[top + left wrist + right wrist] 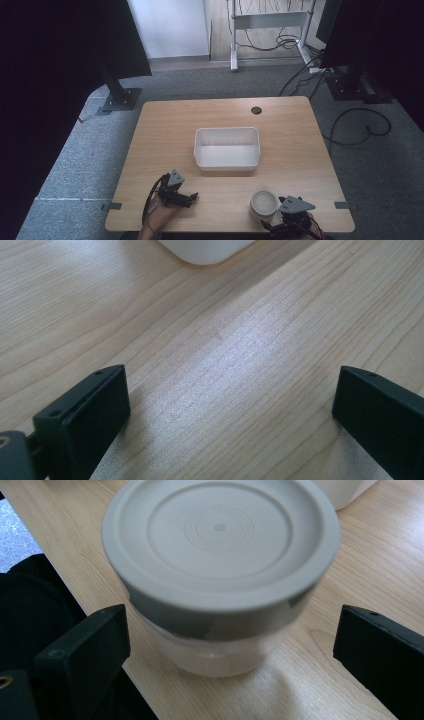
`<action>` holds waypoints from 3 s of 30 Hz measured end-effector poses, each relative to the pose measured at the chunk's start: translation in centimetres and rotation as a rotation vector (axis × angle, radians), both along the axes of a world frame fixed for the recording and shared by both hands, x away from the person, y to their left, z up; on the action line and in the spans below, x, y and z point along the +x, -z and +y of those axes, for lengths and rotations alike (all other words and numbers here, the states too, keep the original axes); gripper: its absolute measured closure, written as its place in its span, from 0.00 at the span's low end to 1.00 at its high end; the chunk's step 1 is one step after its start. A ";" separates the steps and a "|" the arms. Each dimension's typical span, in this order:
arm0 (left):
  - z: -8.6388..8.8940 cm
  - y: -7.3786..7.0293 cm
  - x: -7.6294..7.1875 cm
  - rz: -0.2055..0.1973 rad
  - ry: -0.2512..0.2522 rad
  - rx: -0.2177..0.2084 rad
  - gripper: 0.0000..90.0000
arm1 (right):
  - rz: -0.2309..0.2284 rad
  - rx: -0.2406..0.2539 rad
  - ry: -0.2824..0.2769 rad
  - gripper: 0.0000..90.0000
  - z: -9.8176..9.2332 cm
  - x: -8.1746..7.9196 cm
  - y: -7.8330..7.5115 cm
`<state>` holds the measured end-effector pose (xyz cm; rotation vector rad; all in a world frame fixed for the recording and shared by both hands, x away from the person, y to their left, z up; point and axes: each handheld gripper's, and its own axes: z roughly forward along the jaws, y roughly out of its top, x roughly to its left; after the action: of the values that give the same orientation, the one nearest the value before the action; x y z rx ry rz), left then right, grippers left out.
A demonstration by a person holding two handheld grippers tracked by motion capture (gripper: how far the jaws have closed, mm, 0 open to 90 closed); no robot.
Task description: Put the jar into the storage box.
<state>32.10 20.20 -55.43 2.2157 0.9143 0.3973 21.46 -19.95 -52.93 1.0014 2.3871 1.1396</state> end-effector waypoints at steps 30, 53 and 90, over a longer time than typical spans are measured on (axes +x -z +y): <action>0.0 0.0 0.0 0.000 0.000 0.000 0.02 | 0.019 -0.042 -0.012 0.10 2.6 1.6 1.0; 0.0 0.0 0.0 0.000 0.000 0.000 0.02 | 0.009 -0.061 0.045 0.11 3.3 2.2 -0.2; 0.0 0.0 0.0 0.000 0.001 0.001 0.02 | 0.003 -0.022 0.059 0.11 5.8 6.2 -2.1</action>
<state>32.10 20.21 -55.43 2.2166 0.9135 0.3976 27.68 -14.17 -50.87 1.0599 2.3509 1.0888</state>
